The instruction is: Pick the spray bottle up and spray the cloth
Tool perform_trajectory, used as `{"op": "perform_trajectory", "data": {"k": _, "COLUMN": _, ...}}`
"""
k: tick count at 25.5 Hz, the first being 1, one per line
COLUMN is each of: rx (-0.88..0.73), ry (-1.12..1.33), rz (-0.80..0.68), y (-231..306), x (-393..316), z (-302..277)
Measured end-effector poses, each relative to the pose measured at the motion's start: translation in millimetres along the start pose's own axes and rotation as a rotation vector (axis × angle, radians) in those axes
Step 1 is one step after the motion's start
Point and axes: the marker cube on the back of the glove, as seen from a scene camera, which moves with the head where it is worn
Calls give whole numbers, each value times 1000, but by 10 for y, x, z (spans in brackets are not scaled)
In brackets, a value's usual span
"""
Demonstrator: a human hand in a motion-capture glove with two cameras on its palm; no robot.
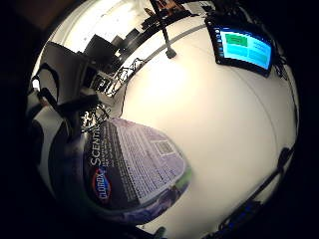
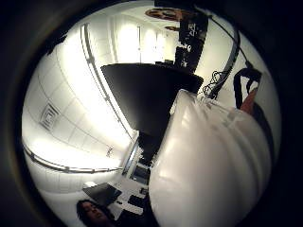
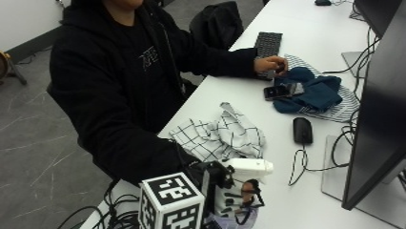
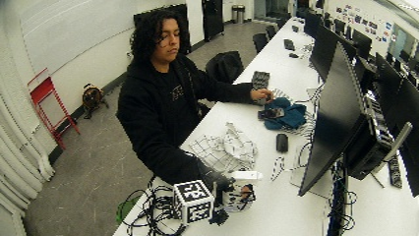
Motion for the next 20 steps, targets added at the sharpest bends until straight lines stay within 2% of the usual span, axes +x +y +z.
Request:
{"op": "perform_trajectory", "data": {"k": 6, "rx": -201, "ry": 125, "rz": -11, "y": 292, "x": -507, "z": -359}}
{"op": "perform_trajectory", "data": {"k": 10, "rx": -326, "ry": 332, "rz": -44, "y": 487, "x": -907, "z": -402}}
{"op": "perform_trajectory", "data": {"k": 20, "rx": -890, "ry": 884, "rz": -116, "y": 1231, "x": -1325, "z": -17}}
